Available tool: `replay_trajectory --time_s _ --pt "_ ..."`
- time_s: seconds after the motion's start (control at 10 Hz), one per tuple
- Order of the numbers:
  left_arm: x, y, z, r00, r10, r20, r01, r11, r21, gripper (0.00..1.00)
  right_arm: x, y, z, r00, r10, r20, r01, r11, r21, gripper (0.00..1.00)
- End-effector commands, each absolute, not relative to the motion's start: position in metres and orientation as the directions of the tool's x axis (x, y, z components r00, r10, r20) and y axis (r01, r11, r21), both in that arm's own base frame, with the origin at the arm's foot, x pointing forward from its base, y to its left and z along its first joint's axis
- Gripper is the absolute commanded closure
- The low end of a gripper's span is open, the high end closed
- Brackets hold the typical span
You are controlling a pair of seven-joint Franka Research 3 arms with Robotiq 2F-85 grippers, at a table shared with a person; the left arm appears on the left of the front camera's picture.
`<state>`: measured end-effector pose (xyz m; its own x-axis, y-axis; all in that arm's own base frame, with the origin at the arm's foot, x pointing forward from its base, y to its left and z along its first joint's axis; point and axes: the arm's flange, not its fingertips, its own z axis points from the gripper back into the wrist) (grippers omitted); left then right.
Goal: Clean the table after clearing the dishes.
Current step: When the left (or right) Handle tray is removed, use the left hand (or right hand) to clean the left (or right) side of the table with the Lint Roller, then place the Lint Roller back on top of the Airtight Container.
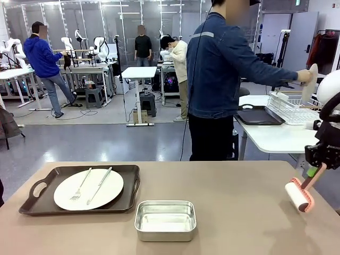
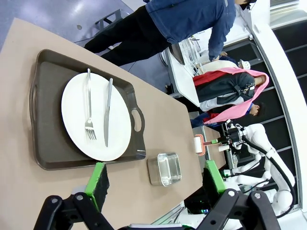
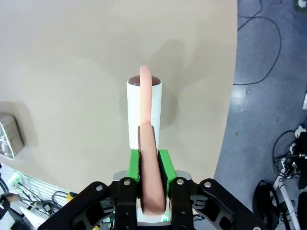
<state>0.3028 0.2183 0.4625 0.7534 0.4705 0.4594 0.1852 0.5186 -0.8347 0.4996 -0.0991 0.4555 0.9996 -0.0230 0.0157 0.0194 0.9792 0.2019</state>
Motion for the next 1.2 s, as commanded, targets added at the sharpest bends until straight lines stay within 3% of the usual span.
replay_trajectory --time_s 0.0,0.3,1.1 --pt "0.302 0.22 0.463 0.745 0.47 0.473 0.207 0.512 -0.834 0.0 0.492 -0.088 0.483 0.999 -0.03 0.04 0.023 0.986 0.166 0.78" --pt "0.302 0.22 0.463 0.745 0.47 0.473 0.207 0.512 -0.834 0.0 0.492 -0.074 0.503 0.998 -0.014 0.056 0.005 0.988 0.153 0.78" --pt "0.302 0.22 0.463 0.745 0.47 0.473 0.207 0.512 -0.834 0.0 0.491 -0.089 0.496 0.998 0.006 0.063 -0.017 0.985 0.174 0.78"
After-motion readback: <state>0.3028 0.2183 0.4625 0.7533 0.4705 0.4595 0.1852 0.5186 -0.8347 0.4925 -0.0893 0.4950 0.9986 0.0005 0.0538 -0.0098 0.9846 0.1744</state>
